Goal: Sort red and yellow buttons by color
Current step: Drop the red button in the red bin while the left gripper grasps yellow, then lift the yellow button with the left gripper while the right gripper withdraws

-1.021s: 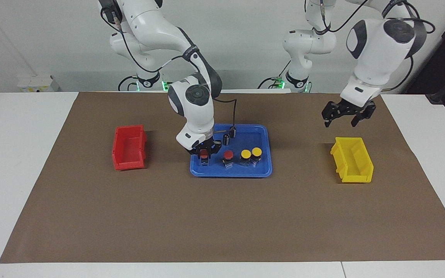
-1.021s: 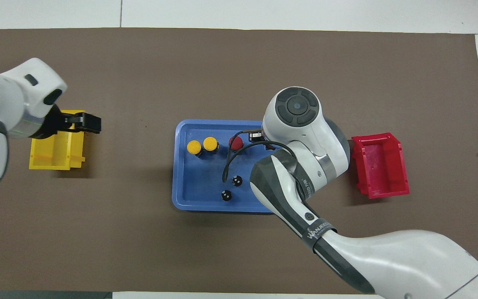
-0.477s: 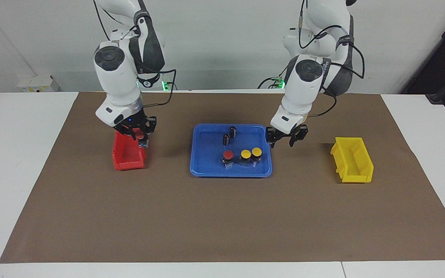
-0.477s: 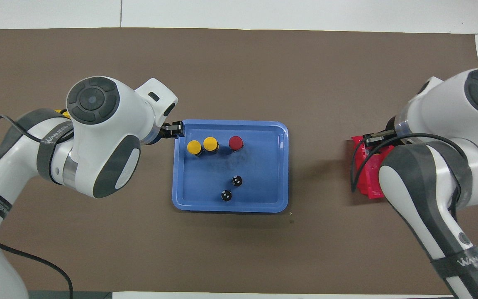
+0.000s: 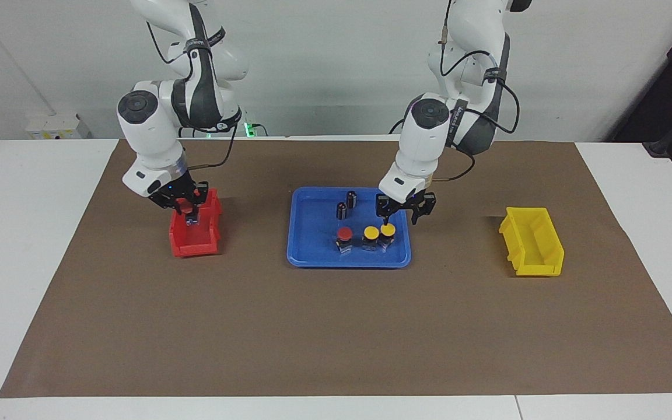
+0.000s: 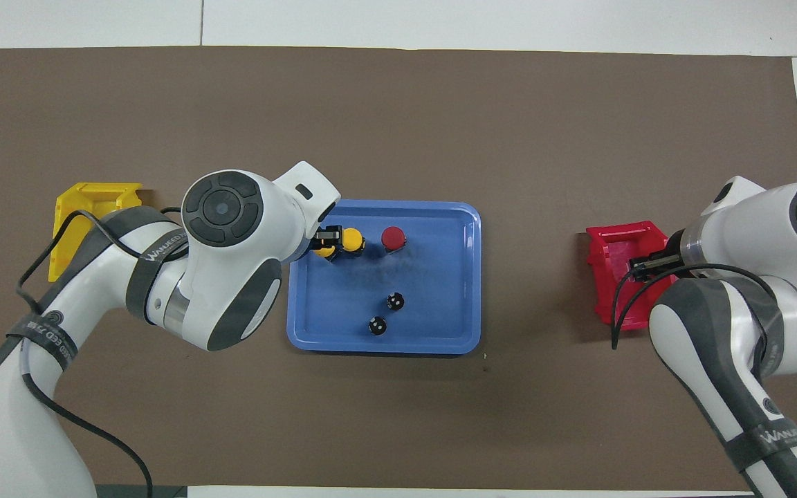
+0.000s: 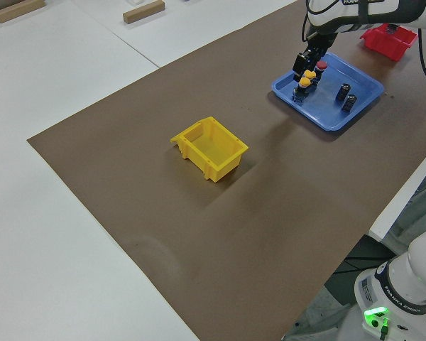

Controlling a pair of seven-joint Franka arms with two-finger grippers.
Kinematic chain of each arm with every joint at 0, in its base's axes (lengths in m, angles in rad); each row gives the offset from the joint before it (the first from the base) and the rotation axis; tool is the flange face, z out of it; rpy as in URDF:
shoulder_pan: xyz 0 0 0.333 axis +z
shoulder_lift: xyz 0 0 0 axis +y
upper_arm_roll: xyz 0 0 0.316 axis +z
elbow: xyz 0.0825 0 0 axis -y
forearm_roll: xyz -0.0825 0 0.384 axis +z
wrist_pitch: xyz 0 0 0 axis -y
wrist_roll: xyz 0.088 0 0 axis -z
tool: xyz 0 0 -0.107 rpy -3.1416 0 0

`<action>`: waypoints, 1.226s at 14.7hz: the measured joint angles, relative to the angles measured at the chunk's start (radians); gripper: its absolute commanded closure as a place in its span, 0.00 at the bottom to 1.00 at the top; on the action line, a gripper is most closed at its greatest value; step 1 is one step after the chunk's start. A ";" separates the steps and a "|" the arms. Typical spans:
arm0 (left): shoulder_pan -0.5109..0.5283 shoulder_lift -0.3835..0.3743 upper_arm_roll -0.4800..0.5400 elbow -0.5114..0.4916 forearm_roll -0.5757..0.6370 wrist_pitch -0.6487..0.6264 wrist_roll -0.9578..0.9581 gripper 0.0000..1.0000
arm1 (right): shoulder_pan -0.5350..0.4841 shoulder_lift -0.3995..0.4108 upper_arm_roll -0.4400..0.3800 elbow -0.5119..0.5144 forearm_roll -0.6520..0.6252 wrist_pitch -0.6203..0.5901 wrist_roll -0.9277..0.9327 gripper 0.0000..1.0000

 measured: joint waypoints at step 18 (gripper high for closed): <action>-0.004 0.014 0.003 -0.064 0.000 0.098 0.311 0.18 | 0.000 -0.018 0.000 -0.154 0.016 0.162 -0.002 0.40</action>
